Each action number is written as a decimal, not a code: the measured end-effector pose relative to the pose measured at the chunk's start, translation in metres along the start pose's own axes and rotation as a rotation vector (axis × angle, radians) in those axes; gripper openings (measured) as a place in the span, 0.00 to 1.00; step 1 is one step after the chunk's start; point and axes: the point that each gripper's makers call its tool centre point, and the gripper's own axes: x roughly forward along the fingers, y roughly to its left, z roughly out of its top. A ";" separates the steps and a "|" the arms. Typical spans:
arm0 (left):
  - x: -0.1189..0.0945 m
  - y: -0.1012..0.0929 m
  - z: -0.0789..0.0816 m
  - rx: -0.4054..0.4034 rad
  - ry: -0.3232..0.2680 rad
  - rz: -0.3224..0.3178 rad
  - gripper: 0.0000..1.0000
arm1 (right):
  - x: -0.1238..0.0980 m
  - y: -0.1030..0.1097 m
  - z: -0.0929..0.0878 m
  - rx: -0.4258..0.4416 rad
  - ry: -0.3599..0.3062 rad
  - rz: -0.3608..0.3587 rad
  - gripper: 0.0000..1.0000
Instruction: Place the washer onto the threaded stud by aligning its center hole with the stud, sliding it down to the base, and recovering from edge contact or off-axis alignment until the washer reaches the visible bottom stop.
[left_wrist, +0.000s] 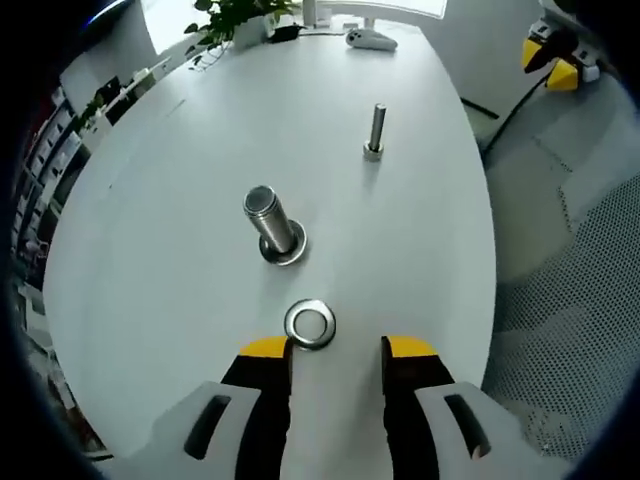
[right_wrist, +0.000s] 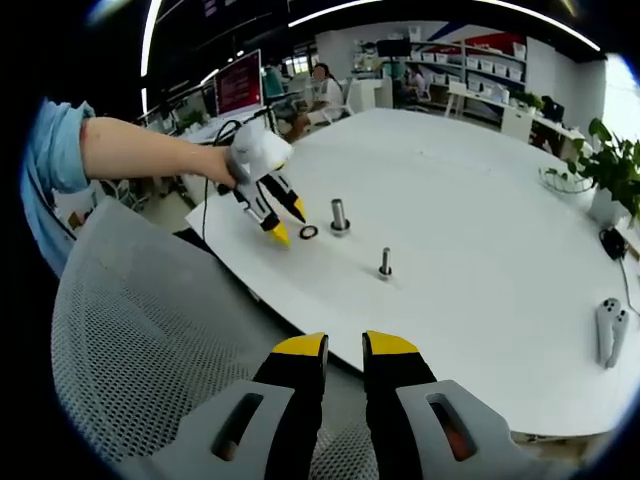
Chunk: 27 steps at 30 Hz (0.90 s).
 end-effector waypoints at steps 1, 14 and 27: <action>0.002 0.004 -0.002 -0.005 0.018 0.023 0.34 | 0.000 0.000 0.000 -0.001 0.000 0.001 0.17; 0.010 0.004 0.003 -0.032 0.035 -0.005 0.28 | 0.001 0.002 0.000 -0.007 -0.001 0.009 0.17; 0.011 0.005 0.004 -0.018 0.013 -0.011 0.30 | 0.001 0.001 -0.002 -0.006 0.015 0.003 0.17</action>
